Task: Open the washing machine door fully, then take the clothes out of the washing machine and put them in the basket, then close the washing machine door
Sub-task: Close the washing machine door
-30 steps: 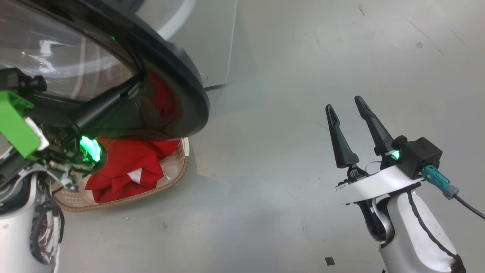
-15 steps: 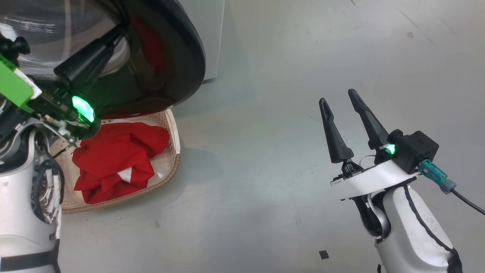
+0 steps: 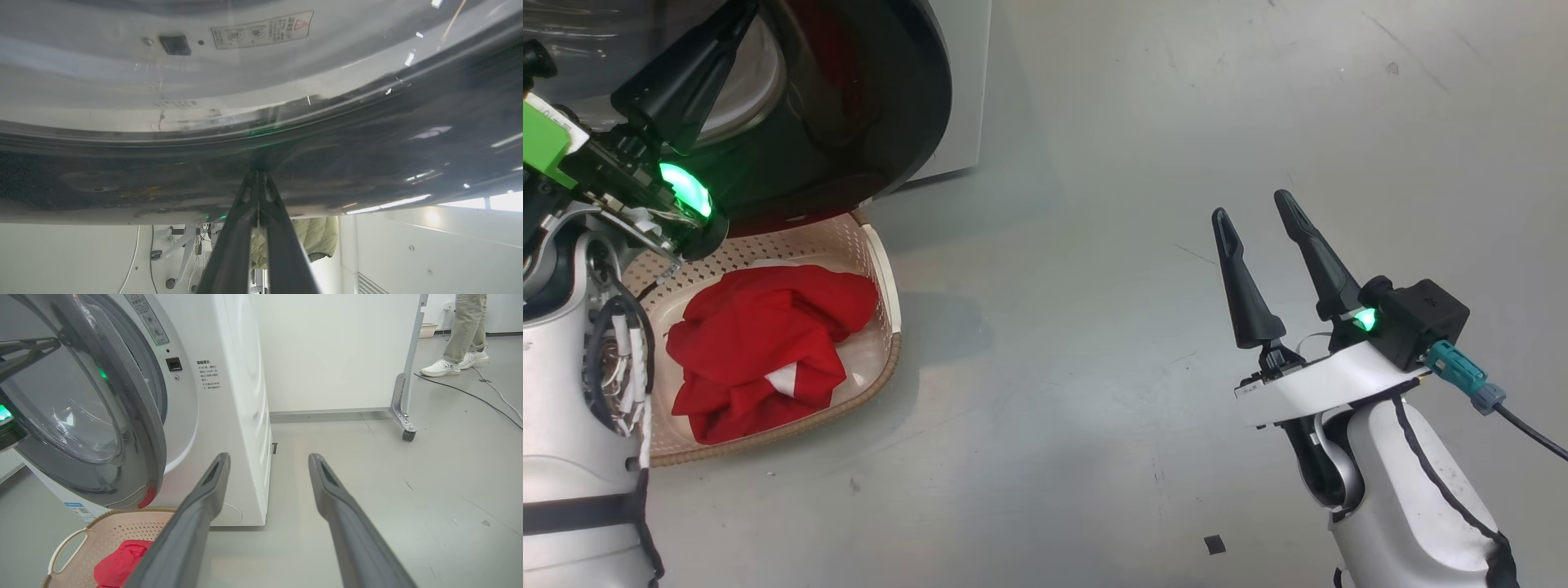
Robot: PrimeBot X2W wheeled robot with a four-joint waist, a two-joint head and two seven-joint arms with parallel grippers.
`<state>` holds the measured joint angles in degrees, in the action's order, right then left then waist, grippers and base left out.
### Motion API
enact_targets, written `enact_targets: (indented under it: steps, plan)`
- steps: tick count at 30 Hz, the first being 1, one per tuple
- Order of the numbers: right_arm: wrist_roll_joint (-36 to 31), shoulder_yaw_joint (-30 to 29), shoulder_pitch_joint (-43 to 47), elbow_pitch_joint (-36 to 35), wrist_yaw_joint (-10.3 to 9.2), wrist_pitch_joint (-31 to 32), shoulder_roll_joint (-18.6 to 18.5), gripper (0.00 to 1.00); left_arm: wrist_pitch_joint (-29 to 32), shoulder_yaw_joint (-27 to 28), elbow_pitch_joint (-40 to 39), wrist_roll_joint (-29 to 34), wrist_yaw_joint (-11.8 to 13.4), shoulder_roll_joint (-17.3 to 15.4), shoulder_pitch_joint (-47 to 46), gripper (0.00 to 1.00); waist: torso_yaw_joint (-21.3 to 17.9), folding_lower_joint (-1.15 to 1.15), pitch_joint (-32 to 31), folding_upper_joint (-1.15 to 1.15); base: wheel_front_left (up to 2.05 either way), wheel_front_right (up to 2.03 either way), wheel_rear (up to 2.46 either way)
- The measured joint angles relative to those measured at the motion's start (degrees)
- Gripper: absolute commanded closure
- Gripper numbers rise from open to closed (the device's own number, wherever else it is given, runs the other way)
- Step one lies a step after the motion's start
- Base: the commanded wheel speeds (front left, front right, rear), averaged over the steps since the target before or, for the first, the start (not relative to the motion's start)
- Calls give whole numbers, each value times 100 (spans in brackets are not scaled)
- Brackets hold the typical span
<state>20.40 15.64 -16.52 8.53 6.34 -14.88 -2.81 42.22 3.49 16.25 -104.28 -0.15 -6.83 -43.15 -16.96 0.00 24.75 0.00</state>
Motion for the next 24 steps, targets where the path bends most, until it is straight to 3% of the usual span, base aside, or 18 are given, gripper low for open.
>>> enact_targets:
  steps: [12, 22, 24]
  plan:
    - [-40, -115, -9, 40, -94, 0, 1, 0, 204, 22, 156, -8, -448, -34, 60, 100, 170, 0, -112, 0, 0, 0, 0]
    - [-312, -253, 67, 135, -94, 0, -1, 0, 256, 201, -54, -52, -668, 81, 990, 99, 511, 0, -315, 0, 0, 0, 0]
    - [-331, -298, 74, 135, -94, 0, -1, 0, 266, 196, -152, -58, -672, 140, 1187, 63, 600, 0, -356, 0, 0, 0, 0]
